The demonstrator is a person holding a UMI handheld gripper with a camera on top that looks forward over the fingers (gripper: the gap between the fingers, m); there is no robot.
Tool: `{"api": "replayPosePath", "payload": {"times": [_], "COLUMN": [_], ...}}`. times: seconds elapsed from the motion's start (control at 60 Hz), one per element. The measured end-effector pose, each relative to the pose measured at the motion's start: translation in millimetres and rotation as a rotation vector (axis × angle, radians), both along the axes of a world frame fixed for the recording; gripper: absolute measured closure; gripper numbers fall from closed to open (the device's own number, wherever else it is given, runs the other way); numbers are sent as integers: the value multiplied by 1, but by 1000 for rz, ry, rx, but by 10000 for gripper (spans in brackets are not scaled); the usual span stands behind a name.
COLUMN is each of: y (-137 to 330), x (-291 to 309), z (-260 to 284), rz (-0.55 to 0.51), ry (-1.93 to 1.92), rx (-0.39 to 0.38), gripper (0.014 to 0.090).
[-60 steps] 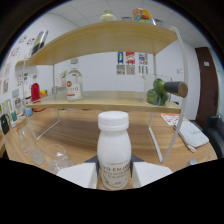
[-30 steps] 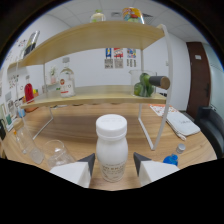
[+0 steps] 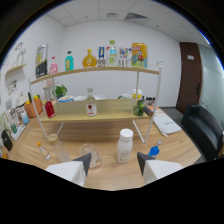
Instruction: Make me a cup of Mount Fuji.
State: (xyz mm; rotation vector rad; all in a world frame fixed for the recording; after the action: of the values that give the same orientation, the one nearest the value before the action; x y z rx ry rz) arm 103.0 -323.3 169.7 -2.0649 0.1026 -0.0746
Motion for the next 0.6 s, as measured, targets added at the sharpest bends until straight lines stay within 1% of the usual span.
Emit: {"api": "replayPosePath", "payload": {"times": [0.167, 0.333, 0.6], "y": [-16, -22, -27], "x": [-35, -64, -83], "z": [8, 14, 13], "rz": [7, 24, 36], "ry": [-2, -2, -18], "rx": [-17, -25, -51], "gripper": [188, 184, 186]}}
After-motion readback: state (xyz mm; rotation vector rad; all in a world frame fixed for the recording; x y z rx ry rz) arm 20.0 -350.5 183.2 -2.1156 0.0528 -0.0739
